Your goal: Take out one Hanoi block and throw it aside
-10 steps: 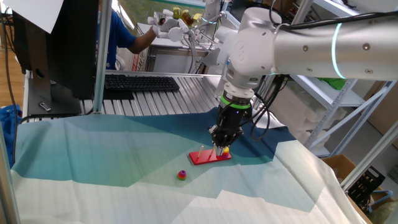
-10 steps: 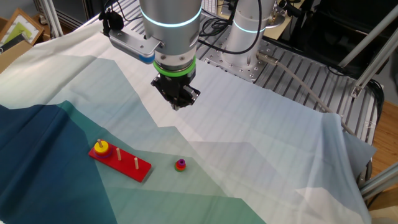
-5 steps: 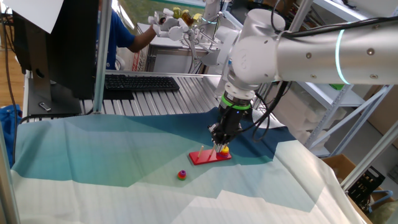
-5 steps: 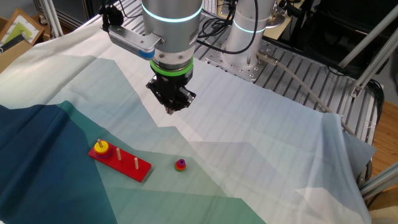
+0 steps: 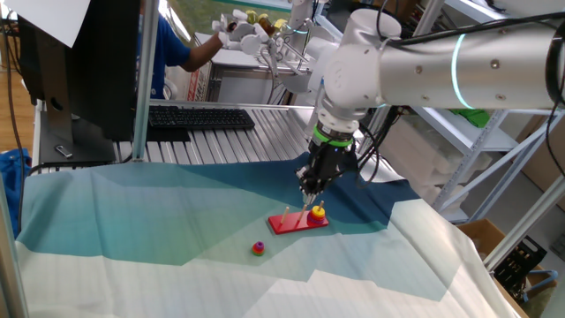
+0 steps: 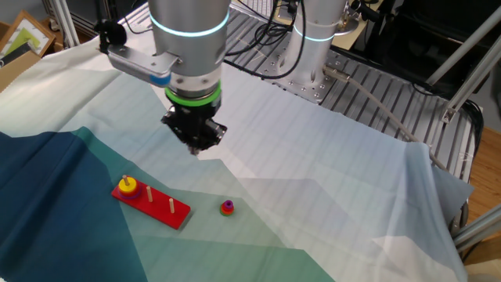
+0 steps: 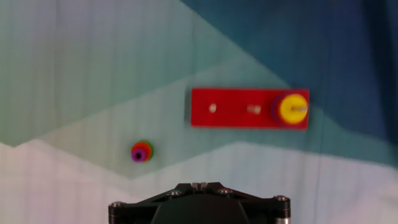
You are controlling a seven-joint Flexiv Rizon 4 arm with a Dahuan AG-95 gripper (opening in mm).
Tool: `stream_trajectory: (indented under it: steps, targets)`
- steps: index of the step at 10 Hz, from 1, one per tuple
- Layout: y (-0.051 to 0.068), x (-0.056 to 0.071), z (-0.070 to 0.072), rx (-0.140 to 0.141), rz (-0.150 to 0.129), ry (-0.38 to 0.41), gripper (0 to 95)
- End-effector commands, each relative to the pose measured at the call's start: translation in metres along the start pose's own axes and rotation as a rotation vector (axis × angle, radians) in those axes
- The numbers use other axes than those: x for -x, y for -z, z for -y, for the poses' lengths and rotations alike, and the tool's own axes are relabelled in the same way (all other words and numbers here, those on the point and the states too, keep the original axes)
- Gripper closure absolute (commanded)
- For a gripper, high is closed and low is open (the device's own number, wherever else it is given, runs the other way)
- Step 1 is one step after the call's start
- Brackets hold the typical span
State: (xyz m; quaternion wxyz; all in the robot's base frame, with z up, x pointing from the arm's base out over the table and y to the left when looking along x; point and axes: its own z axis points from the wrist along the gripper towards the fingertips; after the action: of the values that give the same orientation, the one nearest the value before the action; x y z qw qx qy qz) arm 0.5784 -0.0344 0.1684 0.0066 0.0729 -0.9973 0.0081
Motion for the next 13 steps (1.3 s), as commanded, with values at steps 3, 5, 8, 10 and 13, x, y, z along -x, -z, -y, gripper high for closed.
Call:
stream_trajectory:
  steps: [3, 5, 8, 10, 13]
  targets:
    - [-0.0017, 0.0193, 0.0176, 0.007, 0.003, 0.034, 95.0]
    - [-0.0029, 0.0195, 0.0182, -0.009, -0.019, 0.025, 95.0]
    - [-0.0033, 0.0196, 0.0180, 0.009, -0.085, -0.020, 95.0]
    - [-0.0032, 0.0196, 0.0180, 0.014, -0.090, -0.023, 95.0]
    - [-0.0032, 0.0196, 0.0180, 0.013, -0.069, -0.001, 95.0]
